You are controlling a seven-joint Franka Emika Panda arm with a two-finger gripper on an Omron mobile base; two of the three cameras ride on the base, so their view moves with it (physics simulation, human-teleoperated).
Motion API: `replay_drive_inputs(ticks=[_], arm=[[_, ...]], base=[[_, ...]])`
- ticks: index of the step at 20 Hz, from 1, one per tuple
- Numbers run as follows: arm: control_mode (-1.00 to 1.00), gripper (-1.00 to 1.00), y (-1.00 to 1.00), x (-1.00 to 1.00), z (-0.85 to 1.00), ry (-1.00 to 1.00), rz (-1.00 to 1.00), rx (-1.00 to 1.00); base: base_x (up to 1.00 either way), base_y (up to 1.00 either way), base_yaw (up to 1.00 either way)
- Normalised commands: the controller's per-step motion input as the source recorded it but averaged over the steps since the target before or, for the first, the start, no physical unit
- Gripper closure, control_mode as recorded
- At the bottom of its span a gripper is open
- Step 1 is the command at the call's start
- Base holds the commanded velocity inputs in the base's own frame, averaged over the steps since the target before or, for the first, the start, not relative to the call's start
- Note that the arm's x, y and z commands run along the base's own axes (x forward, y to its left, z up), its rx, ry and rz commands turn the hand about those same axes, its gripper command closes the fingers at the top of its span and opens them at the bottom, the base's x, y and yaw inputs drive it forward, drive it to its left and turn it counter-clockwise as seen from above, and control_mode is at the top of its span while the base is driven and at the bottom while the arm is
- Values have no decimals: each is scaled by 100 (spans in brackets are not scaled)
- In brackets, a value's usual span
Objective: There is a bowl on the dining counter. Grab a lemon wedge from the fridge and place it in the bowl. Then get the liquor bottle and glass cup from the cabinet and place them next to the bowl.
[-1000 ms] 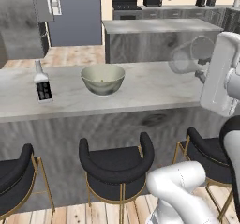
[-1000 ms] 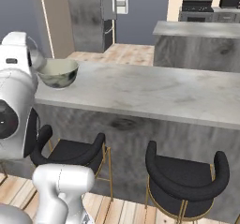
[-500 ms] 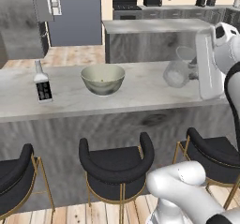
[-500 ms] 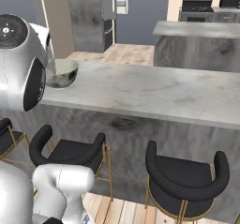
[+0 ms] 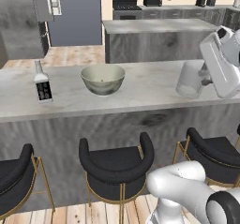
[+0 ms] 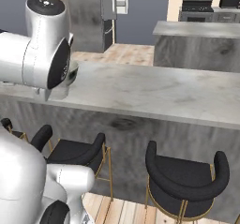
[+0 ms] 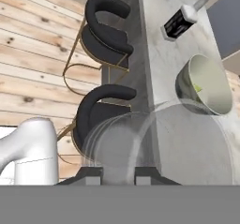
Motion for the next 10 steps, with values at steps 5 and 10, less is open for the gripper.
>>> replay_drive_inputs(ticks=[5,10], arm=[[-100,100,-9,48,-23,0,4,0],[-100,100,0,72,-8,2,1,-3]], base=[[0,0,0],[0,0,0]])
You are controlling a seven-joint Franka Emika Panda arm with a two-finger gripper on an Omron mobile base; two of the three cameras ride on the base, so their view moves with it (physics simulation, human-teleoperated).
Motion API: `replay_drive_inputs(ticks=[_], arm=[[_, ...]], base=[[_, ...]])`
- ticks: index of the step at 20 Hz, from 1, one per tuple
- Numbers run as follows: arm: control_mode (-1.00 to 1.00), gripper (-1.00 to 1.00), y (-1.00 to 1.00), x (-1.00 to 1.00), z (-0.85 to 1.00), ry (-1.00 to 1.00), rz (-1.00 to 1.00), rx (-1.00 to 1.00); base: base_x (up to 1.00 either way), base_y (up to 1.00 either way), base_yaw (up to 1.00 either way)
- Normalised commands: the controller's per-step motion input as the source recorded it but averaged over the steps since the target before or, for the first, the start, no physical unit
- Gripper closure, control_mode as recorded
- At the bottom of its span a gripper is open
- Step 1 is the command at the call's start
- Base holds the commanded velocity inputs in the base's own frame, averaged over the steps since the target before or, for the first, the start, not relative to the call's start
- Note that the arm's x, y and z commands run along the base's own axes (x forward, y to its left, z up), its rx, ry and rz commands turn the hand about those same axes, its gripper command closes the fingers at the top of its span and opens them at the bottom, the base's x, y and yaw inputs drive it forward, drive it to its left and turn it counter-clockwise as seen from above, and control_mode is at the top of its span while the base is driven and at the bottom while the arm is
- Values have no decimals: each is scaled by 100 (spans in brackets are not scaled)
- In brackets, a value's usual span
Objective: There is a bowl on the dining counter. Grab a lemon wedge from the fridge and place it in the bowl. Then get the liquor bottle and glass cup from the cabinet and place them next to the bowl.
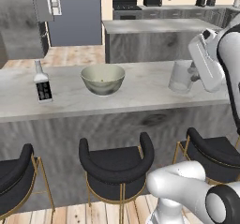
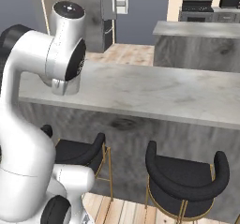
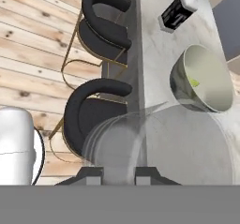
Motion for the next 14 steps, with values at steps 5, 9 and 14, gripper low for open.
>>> replay_drive_inputs(ticks=[5,9,14], arm=[[-100,100,0,50,-28,14,0,-5],[-100,100,0,36,-44,12,0,-2],[-100,100,0,42,-38,1,0,0]], base=[[0,0,0],[0,0,0],[0,0,0]])
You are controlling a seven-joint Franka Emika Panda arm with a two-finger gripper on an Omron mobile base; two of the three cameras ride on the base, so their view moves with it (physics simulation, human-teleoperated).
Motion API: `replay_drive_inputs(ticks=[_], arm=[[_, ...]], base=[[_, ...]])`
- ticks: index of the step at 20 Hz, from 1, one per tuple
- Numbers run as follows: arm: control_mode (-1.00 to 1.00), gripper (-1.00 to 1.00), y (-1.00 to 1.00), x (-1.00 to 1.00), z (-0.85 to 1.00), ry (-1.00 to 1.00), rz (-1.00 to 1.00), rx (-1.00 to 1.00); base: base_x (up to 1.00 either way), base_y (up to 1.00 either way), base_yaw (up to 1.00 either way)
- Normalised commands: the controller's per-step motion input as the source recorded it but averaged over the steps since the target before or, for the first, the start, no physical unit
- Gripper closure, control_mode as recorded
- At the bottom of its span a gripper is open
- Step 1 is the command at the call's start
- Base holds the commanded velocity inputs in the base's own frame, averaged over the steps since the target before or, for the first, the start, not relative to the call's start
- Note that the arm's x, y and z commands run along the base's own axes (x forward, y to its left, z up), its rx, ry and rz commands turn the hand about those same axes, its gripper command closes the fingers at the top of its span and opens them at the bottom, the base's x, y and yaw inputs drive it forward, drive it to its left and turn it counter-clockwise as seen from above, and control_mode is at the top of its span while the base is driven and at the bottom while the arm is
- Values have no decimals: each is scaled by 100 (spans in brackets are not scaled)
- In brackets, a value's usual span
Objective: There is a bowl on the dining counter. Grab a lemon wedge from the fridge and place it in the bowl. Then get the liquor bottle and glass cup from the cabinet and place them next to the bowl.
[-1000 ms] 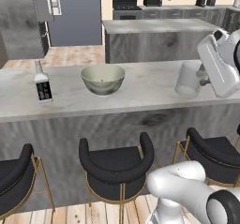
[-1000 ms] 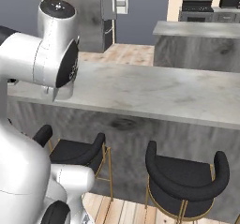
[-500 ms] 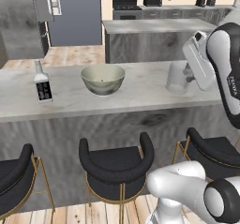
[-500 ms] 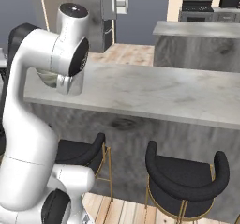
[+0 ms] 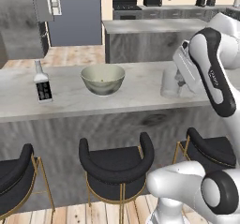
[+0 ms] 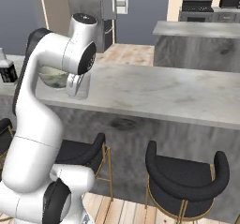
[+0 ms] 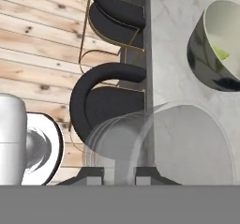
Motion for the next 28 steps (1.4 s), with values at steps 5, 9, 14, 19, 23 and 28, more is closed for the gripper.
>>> replay_drive_inputs(ticks=[5,9,14,19,23,28], arm=[[-100,100,0,40,-47,-3,0,0],[-100,100,4,47,-21,-1,0,-2],[-100,100,10,58,-1,0,0,-6],[-100,100,5,53,0,0,0,-7],[-100,100,5,58,-1,0,0,-6],[-100,100,4,53,-10,0,0,-5]], base=[[0,0,0],[0,0,0],[0,0,0],[0,0,0],[0,0,0],[0,0,0]])
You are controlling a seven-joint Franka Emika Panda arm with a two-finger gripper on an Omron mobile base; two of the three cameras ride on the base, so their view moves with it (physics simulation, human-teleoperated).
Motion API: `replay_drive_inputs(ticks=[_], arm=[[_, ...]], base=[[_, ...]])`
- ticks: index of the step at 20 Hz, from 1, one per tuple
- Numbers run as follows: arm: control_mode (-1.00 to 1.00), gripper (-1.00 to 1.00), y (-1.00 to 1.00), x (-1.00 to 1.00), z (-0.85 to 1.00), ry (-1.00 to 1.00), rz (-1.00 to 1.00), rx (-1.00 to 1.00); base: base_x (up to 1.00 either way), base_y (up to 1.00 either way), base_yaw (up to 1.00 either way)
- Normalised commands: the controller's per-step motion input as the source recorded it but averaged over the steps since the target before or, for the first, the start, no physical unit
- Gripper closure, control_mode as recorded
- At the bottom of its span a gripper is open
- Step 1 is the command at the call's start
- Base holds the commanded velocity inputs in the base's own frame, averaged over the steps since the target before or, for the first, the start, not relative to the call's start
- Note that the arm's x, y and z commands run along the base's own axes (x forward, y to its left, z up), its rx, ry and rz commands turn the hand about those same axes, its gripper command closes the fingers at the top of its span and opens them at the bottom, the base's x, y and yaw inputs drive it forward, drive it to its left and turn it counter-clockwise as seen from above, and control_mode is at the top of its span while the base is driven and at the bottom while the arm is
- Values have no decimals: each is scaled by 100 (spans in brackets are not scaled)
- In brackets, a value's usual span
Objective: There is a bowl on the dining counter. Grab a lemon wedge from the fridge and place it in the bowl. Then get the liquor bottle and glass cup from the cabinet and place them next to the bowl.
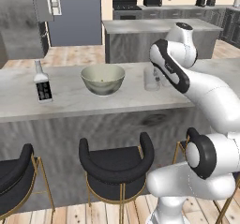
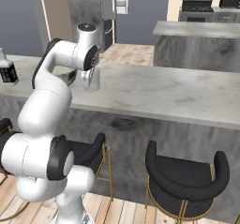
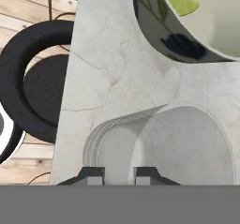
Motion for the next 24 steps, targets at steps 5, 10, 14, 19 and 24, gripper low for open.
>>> replay_drive_inputs(ticks=[5,10,14,19,24], arm=[[-100,100,6,45,-16,0,0,-4],[-100,100,11,27,-22,0,0,-2],[-100,100,4,18,-19,0,0,0],[-100,100,0,12,-19,0,0,0],[-100,100,0,12,-18,0,0,0]], base=[[0,0,0],[0,0,0],[0,0,0],[0,0,0],[0,0,0]])
